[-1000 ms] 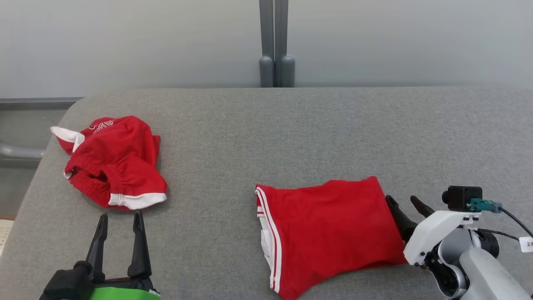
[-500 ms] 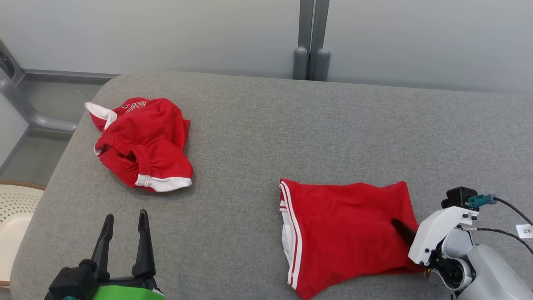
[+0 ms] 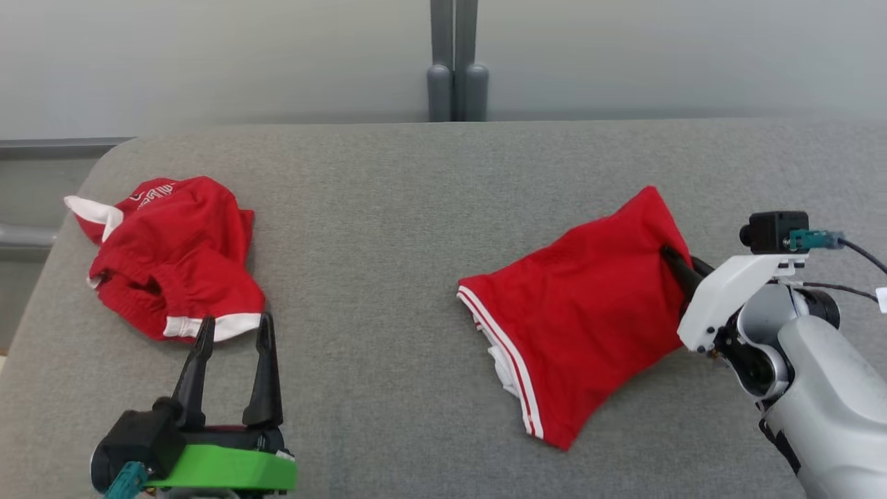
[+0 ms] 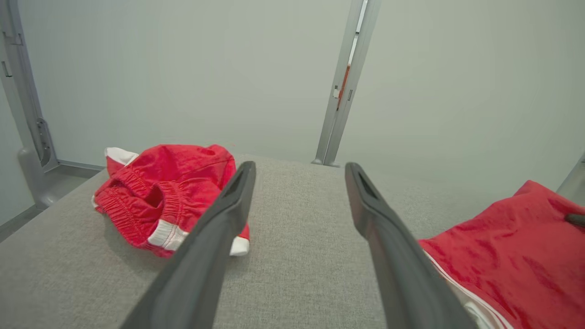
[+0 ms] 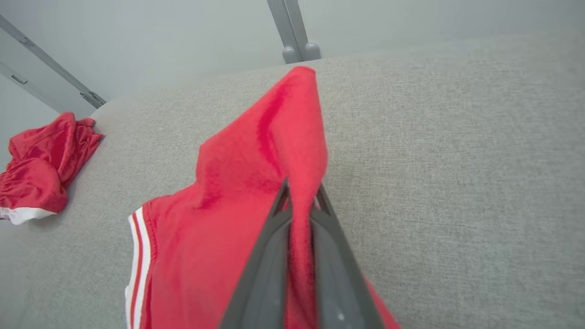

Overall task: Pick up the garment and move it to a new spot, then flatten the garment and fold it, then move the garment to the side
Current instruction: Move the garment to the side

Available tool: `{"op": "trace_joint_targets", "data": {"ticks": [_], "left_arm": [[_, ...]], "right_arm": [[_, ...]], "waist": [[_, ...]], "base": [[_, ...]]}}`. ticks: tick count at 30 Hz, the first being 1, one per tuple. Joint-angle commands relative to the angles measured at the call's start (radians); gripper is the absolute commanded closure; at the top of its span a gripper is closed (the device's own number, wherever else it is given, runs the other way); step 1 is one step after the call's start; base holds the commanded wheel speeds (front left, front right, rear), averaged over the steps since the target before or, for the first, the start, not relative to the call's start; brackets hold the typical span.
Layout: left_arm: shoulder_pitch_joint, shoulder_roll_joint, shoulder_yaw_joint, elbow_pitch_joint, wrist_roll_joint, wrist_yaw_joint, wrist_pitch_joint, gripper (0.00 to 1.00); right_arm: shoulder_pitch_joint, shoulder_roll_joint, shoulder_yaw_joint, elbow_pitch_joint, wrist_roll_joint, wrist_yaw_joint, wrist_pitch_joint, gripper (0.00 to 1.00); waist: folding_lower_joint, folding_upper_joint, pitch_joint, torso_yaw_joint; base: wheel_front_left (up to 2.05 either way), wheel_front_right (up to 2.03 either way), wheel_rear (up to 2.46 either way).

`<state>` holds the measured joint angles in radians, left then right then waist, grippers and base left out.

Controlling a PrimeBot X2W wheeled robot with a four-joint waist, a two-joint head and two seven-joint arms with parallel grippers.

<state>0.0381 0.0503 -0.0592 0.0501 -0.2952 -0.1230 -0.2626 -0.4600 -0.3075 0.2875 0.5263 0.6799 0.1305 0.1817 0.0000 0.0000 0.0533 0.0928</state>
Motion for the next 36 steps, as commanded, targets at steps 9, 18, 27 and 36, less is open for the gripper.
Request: {"op": "trace_joint_targets", "data": {"ticks": [9, 18, 27, 36], "left_arm": [[-0.116, 0.009, -0.048, -0.021, 0.034, -0.007, -0.003, 0.0], [-0.172, 0.036, -0.078, -0.006, 0.042, -0.009, -0.003, 0.0], [-0.221, 0.075, -0.099, -0.01, 0.045, -0.008, -0.003, 0.0], [-0.267, 0.12, -0.111, -0.035, 0.059, -0.008, 0.013, 0.0]], "right_arm": [[-0.139, -0.031, 0.061, 0.014, 0.038, 0.001, -0.047, 1.0], [-0.19, -0.044, 0.12, 0.039, 0.083, 0.001, -0.114, 1.0], [-0.288, -0.108, 0.167, 0.091, 0.122, 0.0, -0.19, 1.0], [-0.421, -0.213, 0.167, 0.242, 0.176, 0.001, -0.225, 1.0]], "waist": [[0.0, 0.0, 0.128, -0.249], [0.0, 0.0, 0.182, -0.404], [0.0, 0.0, 0.265, -0.423], [0.0, 0.0, 0.37, -0.384]], "base": [[0.0, 0.0, 0.0], [0.0, 0.0, 0.0], [0.0, 0.0, 0.0], [0.0, 0.0, 0.0]]}}
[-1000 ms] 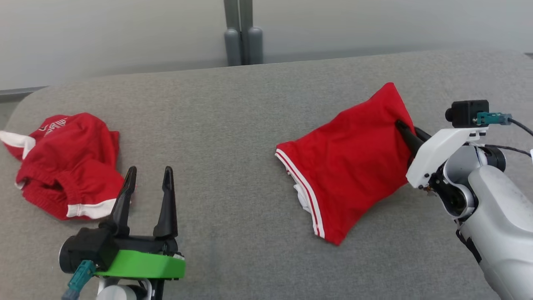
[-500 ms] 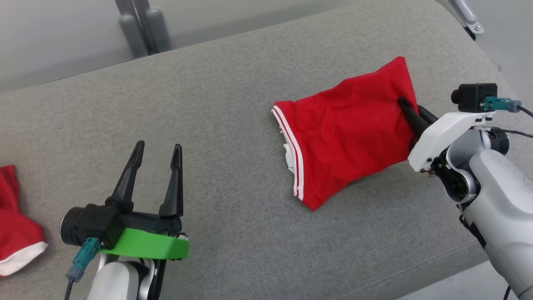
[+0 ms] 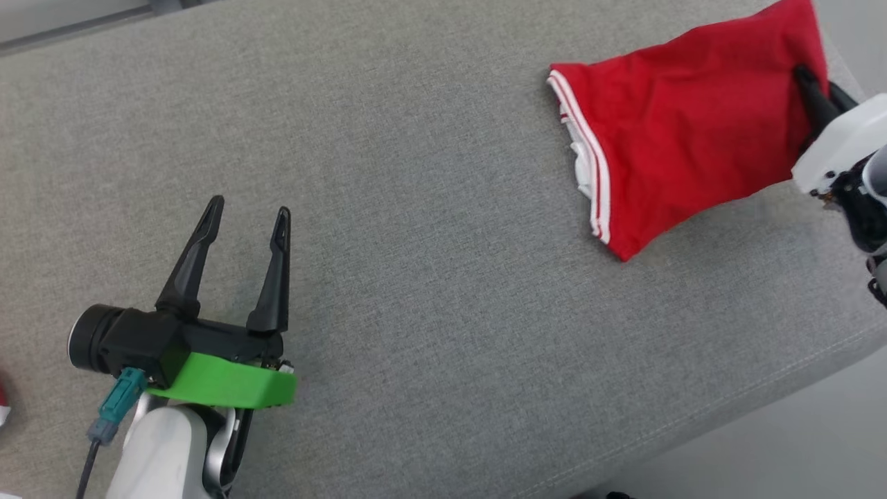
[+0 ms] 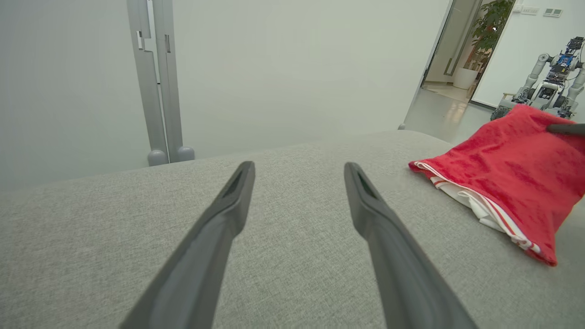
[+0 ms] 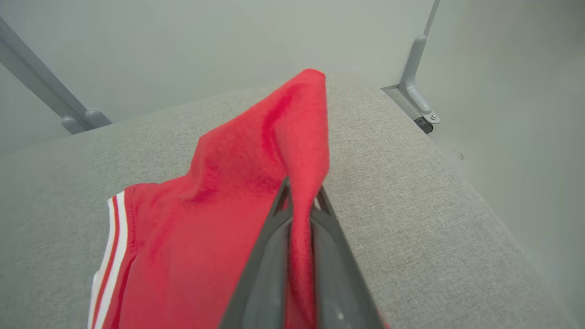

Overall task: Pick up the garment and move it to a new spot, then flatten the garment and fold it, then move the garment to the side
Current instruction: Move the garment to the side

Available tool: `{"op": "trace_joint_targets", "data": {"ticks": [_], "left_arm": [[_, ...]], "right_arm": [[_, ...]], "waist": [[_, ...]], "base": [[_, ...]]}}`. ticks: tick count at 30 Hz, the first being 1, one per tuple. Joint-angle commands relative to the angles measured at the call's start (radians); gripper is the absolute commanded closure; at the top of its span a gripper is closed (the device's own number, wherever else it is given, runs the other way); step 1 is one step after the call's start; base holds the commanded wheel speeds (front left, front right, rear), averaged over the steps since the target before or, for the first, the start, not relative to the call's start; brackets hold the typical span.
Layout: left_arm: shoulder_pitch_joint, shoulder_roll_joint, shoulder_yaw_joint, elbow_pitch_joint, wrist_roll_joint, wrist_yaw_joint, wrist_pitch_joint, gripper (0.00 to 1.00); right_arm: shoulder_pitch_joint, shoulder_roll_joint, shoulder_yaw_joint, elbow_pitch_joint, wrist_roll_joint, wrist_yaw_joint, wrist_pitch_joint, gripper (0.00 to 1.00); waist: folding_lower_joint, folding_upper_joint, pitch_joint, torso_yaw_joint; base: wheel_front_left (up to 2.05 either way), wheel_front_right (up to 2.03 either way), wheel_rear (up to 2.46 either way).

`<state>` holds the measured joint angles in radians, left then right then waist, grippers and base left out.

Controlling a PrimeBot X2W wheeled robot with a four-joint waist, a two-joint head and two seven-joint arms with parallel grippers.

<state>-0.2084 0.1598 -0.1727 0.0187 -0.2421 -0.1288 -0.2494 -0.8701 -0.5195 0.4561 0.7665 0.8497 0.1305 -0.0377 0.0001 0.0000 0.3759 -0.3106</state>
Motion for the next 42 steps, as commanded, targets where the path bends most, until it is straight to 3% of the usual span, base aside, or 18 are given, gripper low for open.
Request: {"op": "trace_joint_targets", "data": {"ticks": [1, 5, 11, 12, 13, 14, 22, 31, 42], "left_arm": [[-0.023, 0.015, 0.004, -0.01, 0.008, -0.002, 0.003, 0.0], [-0.035, 0.032, 0.009, -0.036, 0.01, 0.004, 0.019, 0.0], [-0.05, 0.046, 0.003, -0.06, 0.011, 0.005, 0.036, 0.0], [-0.052, 0.047, 0.001, -0.061, 0.009, 0.005, 0.039, 0.0], [-0.055, 0.047, 0.0, -0.062, 0.008, 0.005, 0.04, 0.0], [-0.058, 0.045, -0.001, -0.061, 0.006, 0.007, 0.04, 0.0], [-0.041, 0.019, 0.002, -0.022, -0.015, 0.016, 0.009, 0.0], [0.03, -0.01, 0.052, 0.024, -0.048, 0.033, -0.015, 0.0], [0.182, -0.023, 0.157, 0.031, -0.08, 0.041, -0.016, 0.0]], "right_arm": [[-0.023, -0.014, -0.003, 0.017, 0.014, 0.001, -0.013, 1.0], [-0.069, -0.078, -0.006, 0.076, 0.027, 0.0, -0.041, 1.0], [-0.134, -0.088, 0.018, 0.183, -0.008, 0.0, -0.097, 1.0], [-0.145, -0.086, 0.021, 0.203, -0.011, 0.0, -0.103, 0.92], [-0.152, -0.089, 0.025, 0.223, -0.02, 0.0, -0.108, 0.56], [-0.163, -0.094, 0.026, 0.25, -0.029, 0.0, -0.122, 0.0], [-0.217, -0.093, 0.004, 0.345, -0.148, 0.0, -0.227, 0.0], [-0.039, -0.052, -0.157, 0.015, -0.289, 0.0, -0.227, 0.0], [0.357, 0.096, -0.275, -0.344, -0.401, 0.0, -0.227, 0.0]], "waist": [[-0.0001, 0.0, 0.058, 0.025], [-0.0001, 0.0, 0.102, 0.043], [-0.0001, 0.0, 0.146, 0.058], [-0.0001, 0.0, 0.149, 0.061], [-0.0001, 0.0, 0.151, 0.064], [-0.0001, 0.0, 0.153, 0.069], [-0.0001, 0.0, 0.088, 0.112], [-0.0001, 0.0, -0.082, 0.176], [-0.0001, 0.0, -0.282, 0.266]], "base": [[0.0, 0.0, 0.0], [0.0, 0.0, 0.0], [0.0, 0.0, 0.0], [0.0, 0.0, 0.0], [0.0, 0.0, 0.0], [0.0, 0.0, 0.0], [0.0, 0.0, 0.0], [0.0, 0.0, 0.0], [0.0, 0.0, 0.0]]}}
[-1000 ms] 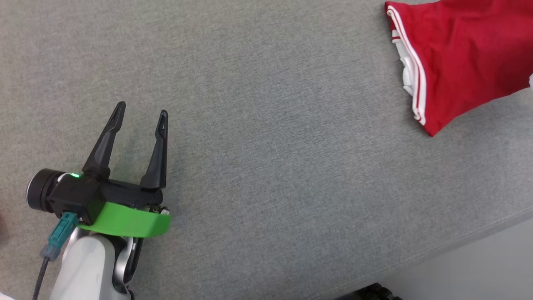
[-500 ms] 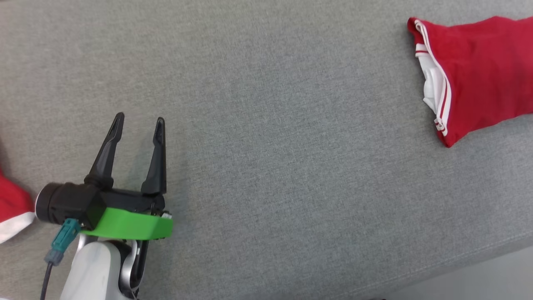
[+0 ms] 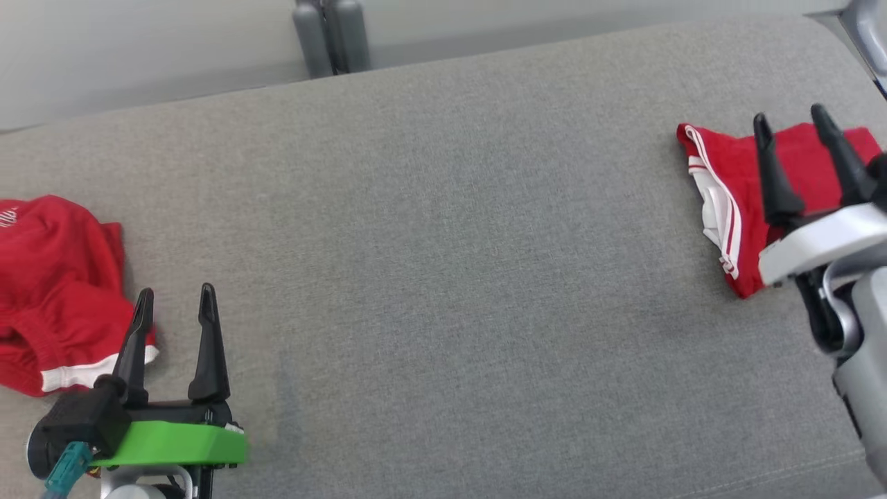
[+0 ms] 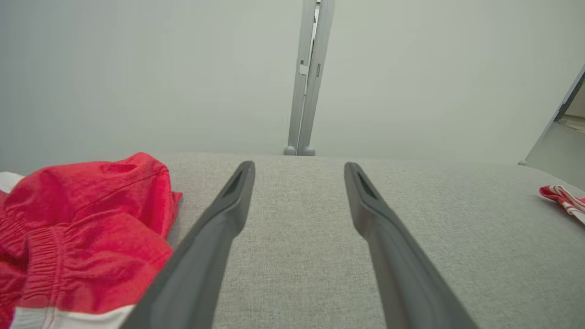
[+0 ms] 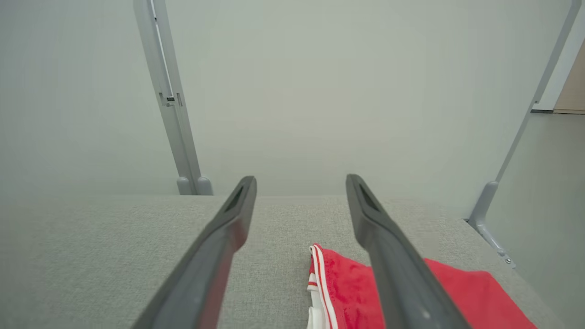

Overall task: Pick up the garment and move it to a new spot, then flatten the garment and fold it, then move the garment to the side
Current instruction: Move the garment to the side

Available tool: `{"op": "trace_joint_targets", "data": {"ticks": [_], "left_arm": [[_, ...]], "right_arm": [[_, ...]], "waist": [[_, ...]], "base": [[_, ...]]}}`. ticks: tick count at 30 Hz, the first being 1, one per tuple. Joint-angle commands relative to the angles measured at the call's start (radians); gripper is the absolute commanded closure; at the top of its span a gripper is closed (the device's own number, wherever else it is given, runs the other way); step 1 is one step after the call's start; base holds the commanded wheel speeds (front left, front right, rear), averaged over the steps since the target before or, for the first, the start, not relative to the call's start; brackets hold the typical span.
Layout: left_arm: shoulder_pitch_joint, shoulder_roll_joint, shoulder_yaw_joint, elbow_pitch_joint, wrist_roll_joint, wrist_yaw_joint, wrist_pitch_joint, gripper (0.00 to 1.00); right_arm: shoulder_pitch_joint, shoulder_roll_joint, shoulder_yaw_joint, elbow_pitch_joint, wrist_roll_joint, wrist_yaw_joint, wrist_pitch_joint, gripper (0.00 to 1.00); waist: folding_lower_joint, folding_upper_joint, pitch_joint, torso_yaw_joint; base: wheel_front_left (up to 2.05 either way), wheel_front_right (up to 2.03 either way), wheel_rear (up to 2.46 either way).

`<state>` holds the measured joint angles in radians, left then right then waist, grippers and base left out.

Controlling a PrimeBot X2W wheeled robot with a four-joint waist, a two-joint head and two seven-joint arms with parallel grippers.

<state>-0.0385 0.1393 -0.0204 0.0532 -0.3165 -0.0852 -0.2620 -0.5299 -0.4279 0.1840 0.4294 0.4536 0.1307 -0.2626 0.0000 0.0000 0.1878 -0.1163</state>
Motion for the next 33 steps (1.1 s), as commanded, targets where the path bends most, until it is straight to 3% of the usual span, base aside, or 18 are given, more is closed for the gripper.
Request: {"op": "trace_joint_targets", "data": {"ticks": [1, 10, 17, 33], "left_arm": [[0.02, -0.006, 0.01, -0.005, -0.009, -0.005, -0.003, 0.0], [0.073, -0.036, 0.032, 0.036, -0.004, -0.012, -0.003, 0.0], [0.093, -0.053, 0.07, 0.051, 0.021, -0.011, -0.003, 0.0], [0.112, -0.082, 0.069, 0.054, 0.065, -0.028, -0.003, 0.0]], "right_arm": [[0.044, 0.013, -0.008, -0.024, -0.008, 0.0, -0.002, 0.0], [0.279, 0.104, -0.044, -0.191, -0.019, 0.0, -0.002, 0.0], [0.403, 0.119, -0.03, -0.27, -0.019, 0.0, -0.002, 0.0], [0.451, 0.166, -0.05, -0.275, -0.073, 0.0, -0.002, 0.0]], "waist": [[0.0, 0.0, -0.104, 0.077], [0.0, 0.0, -0.162, 0.12], [0.0, 0.0, -0.165, 0.131], [0.0, 0.0, -0.175, 0.117]], "base": [[0.0, 0.0, 0.0], [0.0, 0.0, 0.0], [0.0, 0.0, 0.0], [0.0, 0.0, 0.0]]}}
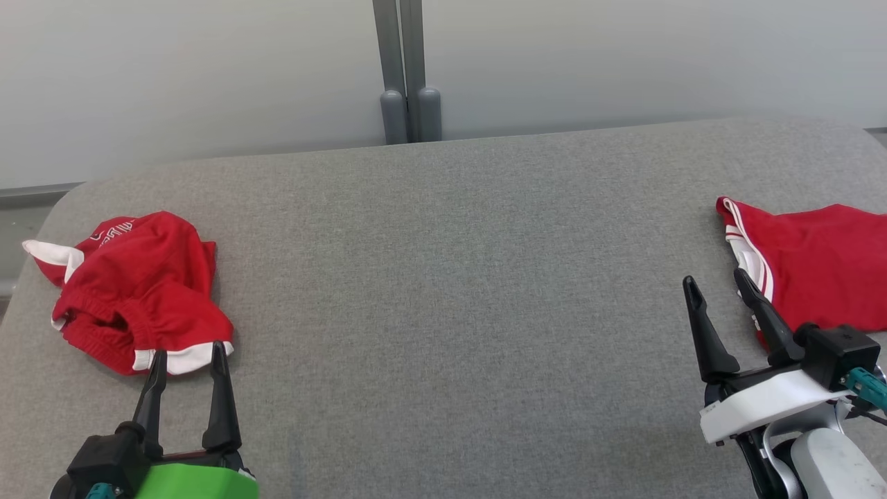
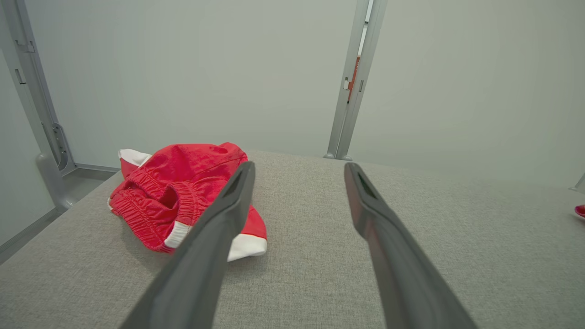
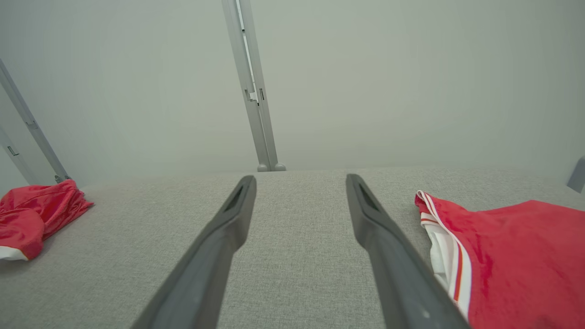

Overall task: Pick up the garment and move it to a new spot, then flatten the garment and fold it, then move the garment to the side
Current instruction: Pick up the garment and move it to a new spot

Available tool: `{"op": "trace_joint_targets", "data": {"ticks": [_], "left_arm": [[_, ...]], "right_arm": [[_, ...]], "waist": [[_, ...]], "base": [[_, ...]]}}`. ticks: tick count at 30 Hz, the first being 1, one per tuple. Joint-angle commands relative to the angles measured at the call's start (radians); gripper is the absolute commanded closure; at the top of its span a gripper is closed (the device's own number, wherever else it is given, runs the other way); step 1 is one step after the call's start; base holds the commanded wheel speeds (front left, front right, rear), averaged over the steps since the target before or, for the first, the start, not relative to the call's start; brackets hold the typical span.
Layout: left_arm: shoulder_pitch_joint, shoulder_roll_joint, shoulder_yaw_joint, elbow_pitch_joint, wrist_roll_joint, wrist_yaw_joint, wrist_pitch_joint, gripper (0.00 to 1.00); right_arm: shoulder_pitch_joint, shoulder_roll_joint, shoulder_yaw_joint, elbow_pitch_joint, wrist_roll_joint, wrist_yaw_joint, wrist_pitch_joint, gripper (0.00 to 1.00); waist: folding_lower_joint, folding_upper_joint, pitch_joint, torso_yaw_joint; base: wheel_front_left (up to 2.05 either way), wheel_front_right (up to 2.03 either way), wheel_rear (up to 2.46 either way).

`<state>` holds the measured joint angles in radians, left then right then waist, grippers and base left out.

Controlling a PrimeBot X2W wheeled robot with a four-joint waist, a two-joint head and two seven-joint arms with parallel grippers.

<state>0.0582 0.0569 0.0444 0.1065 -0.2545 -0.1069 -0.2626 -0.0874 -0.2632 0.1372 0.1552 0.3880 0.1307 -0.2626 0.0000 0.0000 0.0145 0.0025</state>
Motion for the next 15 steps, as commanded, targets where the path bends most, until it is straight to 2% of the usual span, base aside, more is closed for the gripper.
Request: {"op": "trace_joint_targets", "data": {"ticks": [1, 8, 15], "left_arm": [[0.015, 0.0, 0.005, 0.002, 0.004, -0.007, -0.002, 0.0], [0.004, -0.003, 0.007, 0.006, 0.005, -0.01, -0.002, 0.0], [0.001, 0.001, 0.015, 0.013, 0.015, -0.012, -0.003, 0.0]], "right_arm": [[0.009, 0.002, -0.004, 0.0, -0.007, 0.0, -0.002, 0.0], [0.01, 0.008, 0.01, 0.006, -0.009, 0.0, -0.002, 0.0], [-0.005, 0.023, 0.044, 0.018, 0.008, 0.0, -0.002, 0.0]], "waist": [[0.0, 0.0, -0.003, -0.002], [0.0, 0.0, -0.004, 0.022], [0.0, 0.0, 0.001, 0.128]], "base": [[0.0, 0.0, 0.0], [0.0, 0.0, 0.0], [0.0, 0.0, 0.0]]}}
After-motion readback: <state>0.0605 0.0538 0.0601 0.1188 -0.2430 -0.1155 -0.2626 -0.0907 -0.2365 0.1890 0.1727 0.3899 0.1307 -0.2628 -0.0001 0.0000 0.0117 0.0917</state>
